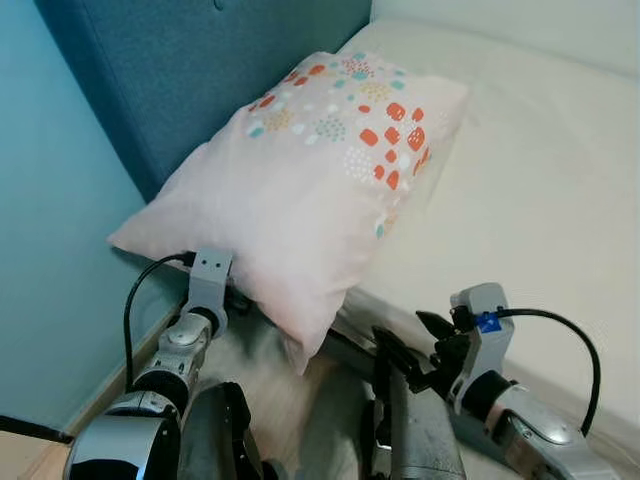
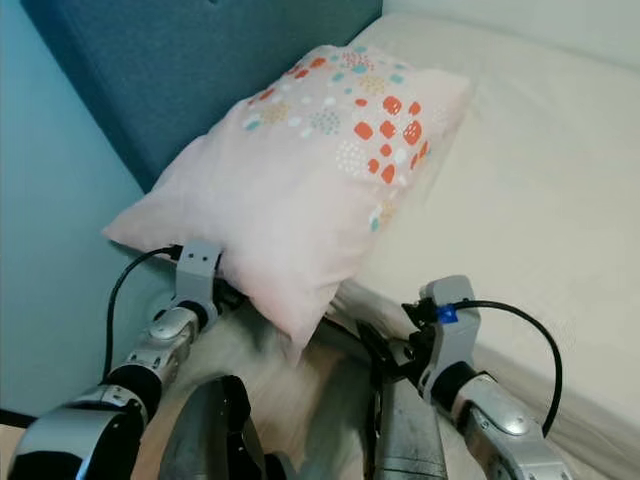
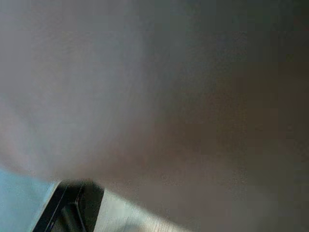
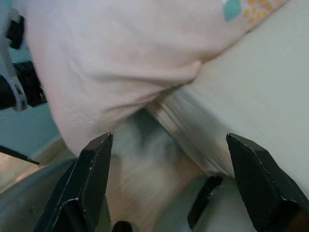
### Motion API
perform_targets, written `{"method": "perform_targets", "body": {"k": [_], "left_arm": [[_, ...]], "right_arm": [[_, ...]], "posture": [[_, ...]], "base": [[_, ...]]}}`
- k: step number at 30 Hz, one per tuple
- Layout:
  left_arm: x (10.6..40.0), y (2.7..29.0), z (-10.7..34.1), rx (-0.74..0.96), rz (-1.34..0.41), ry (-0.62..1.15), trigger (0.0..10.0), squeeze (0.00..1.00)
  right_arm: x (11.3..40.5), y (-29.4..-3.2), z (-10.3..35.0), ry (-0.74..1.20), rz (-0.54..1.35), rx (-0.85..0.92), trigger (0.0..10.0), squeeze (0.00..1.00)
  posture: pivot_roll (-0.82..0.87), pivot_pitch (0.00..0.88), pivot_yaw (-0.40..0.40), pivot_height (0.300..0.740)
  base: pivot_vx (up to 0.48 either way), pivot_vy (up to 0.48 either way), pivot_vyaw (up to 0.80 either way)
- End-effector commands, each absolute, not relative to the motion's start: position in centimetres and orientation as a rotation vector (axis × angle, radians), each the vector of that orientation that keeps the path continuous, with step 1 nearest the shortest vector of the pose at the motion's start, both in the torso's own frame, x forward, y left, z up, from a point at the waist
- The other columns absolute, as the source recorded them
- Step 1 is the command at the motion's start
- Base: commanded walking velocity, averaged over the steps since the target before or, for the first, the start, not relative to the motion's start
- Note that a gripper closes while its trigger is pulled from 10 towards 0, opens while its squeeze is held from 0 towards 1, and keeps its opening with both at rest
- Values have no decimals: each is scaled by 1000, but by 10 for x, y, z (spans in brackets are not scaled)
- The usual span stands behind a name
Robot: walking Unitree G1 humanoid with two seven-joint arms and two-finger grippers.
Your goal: Clean up the room
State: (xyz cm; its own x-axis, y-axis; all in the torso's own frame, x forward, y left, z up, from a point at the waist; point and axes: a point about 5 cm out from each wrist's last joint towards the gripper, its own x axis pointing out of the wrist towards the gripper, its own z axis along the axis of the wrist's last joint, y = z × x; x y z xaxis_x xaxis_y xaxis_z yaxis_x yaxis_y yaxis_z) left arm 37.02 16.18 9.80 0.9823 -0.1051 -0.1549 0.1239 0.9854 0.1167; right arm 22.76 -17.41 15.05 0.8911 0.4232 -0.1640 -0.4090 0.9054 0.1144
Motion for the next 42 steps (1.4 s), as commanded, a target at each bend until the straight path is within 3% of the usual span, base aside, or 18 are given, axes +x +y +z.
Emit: {"method": "perform_targets", "body": {"k": [1,9,10,15,18,22,26,30,42], "left_arm": [[381,150,116,89,-130,109,10000,0],[409,128,197,59,-184,-122,10000,0],[414,117,224,58,-234,-197,10000,0],[415,98,237,77,-322,-234,10000,0],[412,73,235,66,-388,-220,10000,0],[411,66,235,60,-402,-218,10000,0],[405,32,240,53,-480,-219,10000,0],[402,17,244,88,-512,-219,10000,0],[413,34,268,410,-344,-242,10000,0]], "right_arm": [[224,-174,151,202,431,93,10000,0],[225,-167,151,203,437,99,10000,0],[225,-166,152,205,437,99,10000,0],[225,-168,154,204,427,98,10000,0],[226,-172,156,200,414,93,10000,0],[226,-172,157,200,412,92,10000,0],[226,-174,160,194,406,90,10000,0],[224,-176,161,193,397,88,10000,0],[218,-173,164,185,384,90,10000,0]], "posture": [[-182,417,42,500],[-170,402,50,500],[-165,391,59,500],[-165,388,62,500],[-174,388,60,500],[-174,388,60,500],[-208,391,59,500],[-225,396,63,500],[-286,414,71,500]], "base": [[0,0,0],[0,0,0],[0,0,0],[0,0,0],[0,0,0],[0,0,0],[0,0,0],[0,0,0],[0,0,0]]}}
